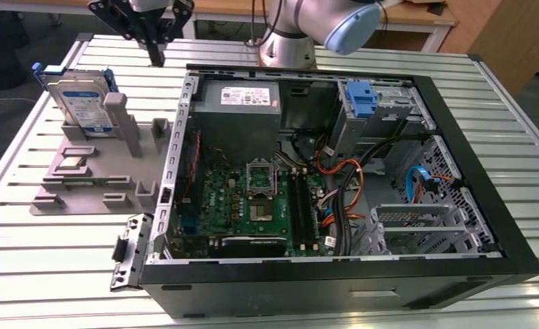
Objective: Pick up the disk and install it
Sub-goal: 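Reach for the disk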
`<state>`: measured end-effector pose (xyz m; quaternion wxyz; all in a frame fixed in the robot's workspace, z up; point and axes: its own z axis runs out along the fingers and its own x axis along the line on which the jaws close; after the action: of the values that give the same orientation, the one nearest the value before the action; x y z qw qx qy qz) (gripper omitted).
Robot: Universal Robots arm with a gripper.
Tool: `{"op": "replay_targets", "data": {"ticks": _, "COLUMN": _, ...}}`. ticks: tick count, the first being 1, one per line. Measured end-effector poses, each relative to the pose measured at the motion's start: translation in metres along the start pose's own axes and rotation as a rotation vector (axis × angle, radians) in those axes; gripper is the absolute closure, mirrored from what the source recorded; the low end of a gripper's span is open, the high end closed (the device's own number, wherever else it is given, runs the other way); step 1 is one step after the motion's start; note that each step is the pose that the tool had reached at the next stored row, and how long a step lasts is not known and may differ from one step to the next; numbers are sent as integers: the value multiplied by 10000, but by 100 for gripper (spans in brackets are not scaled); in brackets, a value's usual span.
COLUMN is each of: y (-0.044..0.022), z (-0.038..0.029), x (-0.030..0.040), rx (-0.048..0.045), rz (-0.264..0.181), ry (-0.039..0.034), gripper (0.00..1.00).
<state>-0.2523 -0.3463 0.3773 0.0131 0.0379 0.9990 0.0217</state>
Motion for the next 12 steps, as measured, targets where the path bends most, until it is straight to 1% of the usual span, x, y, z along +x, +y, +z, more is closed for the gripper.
{"op": "replay_targets", "data": {"ticks": 3, "y": 18, "z": 9, "x": 86, "rx": 0, "rz": 1, "ry": 1, "gripper": 89}}
{"op": "replay_targets", "data": {"ticks": 9, "y": 47, "z": 27, "x": 229, "rx": 0, "rz": -1, "ry": 1, "gripper": 89}}
{"op": "replay_targets", "data": {"ticks": 12, "y": 76, "z": 37, "x": 302, "rx": -1, "rz": 0, "ry": -1, "gripper": 89}}
